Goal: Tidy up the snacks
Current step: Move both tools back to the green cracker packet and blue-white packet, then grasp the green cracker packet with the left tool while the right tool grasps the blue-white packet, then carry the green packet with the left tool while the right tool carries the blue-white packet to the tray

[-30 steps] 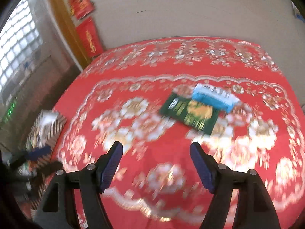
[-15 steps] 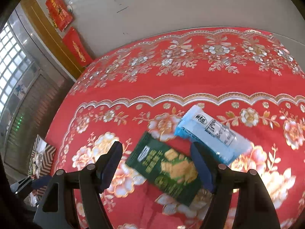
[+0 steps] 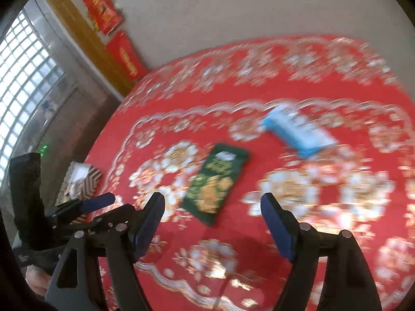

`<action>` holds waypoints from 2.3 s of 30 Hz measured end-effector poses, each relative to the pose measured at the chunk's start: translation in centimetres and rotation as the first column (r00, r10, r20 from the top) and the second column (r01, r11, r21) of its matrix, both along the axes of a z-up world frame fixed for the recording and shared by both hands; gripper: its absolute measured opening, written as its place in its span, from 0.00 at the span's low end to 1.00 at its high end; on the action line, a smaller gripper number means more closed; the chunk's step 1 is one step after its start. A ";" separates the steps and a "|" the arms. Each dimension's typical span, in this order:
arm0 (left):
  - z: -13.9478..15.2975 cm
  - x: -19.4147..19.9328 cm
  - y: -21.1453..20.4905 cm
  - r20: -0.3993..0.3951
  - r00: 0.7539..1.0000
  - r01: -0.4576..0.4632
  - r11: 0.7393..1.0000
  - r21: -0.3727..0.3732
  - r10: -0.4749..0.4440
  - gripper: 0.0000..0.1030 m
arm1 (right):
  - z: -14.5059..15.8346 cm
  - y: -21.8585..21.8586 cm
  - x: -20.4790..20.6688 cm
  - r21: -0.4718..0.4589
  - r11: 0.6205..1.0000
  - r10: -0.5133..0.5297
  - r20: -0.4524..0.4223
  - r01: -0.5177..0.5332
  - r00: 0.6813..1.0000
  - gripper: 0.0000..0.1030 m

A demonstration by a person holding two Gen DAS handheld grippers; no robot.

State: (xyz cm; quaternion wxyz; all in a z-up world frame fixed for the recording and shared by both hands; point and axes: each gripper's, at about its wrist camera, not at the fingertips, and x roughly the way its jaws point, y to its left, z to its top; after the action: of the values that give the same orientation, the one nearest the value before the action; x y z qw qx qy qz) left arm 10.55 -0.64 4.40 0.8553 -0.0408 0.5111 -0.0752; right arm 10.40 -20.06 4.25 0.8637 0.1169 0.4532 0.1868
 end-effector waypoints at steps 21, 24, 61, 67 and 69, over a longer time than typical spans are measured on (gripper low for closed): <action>-2.7 5.7 -8.6 -0.019 0.994 0.106 0.993 0.050 -0.106 0.69 | -2.6 -2.6 9.8 -0.352 0.935 -0.027 0.041 0.040 0.999 0.82; -2.8 5.8 -9.2 -0.015 0.992 0.125 0.988 0.086 -0.124 0.70 | -3.0 -2.3 10.1 -0.337 0.941 0.000 0.047 0.016 0.999 0.78; 0.6 -8.2 3.3 0.171 0.985 0.003 0.990 0.143 -0.028 0.41 | -0.4 7.8 -10.2 -0.240 0.968 -0.044 0.150 0.079 0.988 0.29; 0.9 -10.2 5.3 0.191 0.982 -0.020 0.990 0.140 -0.007 0.41 | -0.9 10.1 -12.1 -0.180 0.982 -0.035 0.136 0.059 0.990 0.29; 0.9 -10.7 6.0 0.193 0.981 -0.029 0.990 0.138 0.002 0.41 | -0.9 10.8 -12.6 -0.176 0.983 -0.032 0.141 0.057 0.990 0.29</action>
State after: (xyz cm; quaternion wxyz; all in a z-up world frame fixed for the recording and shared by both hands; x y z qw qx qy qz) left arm -0.11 5.35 5.29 0.9020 0.0229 0.4295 -0.0362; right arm -2.20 -9.30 3.38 0.9038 0.0357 0.4050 0.1334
